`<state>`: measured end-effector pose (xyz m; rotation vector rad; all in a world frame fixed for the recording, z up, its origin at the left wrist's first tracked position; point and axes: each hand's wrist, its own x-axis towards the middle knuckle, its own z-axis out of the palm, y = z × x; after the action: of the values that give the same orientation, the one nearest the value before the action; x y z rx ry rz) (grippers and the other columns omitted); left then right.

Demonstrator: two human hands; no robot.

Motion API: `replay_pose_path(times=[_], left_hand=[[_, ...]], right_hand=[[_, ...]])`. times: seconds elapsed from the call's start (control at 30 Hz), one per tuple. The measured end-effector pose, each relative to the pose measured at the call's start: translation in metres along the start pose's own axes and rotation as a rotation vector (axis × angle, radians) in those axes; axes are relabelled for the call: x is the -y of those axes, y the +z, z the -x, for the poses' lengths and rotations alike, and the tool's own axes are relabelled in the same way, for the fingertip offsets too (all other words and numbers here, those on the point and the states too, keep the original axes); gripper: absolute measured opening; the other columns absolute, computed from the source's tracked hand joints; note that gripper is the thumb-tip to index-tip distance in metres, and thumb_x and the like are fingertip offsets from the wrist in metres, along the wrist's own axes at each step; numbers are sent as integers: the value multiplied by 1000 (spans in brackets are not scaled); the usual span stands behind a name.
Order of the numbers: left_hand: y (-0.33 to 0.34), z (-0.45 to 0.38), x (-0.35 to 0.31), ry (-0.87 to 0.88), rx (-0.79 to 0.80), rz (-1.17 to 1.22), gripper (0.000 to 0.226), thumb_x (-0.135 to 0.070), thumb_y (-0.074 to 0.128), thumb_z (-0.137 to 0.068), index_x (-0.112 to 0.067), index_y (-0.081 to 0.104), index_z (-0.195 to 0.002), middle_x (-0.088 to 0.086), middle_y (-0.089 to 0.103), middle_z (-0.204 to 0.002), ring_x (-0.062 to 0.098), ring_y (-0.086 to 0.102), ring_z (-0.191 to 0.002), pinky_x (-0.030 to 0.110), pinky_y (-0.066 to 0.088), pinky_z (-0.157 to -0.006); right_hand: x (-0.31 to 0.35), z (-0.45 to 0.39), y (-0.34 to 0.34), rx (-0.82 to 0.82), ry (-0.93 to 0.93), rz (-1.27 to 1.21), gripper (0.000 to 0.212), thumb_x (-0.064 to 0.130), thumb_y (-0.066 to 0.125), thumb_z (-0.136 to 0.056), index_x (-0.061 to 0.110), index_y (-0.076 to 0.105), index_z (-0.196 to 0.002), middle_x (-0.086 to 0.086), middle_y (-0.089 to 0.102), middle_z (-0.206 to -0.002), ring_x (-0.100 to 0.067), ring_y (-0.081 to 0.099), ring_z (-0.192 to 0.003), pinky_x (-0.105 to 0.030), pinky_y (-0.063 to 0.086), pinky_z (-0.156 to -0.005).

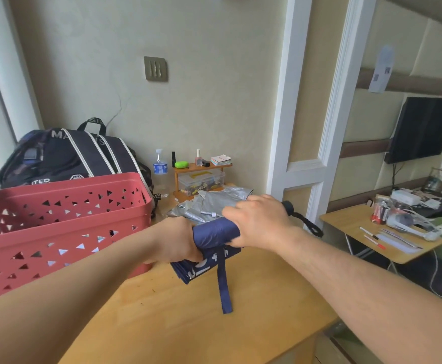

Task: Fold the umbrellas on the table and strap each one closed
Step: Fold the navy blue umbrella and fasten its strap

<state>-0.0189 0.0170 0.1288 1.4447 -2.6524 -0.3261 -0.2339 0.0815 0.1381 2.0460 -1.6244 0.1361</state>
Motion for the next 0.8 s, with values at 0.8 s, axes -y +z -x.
replay_pose_path(times=[0.8], left_hand=[[13,3,17,410,-726,-577,24,-25,76,-75,-22,63,-96,-2,62,-75,28,63,-64,31,44,-47]], right_hand=[[-4,3,-10,387,237,-414,36,52,69,-61,24,56,-78,6,63,-72,-19,56,-61,-32,43,-55]])
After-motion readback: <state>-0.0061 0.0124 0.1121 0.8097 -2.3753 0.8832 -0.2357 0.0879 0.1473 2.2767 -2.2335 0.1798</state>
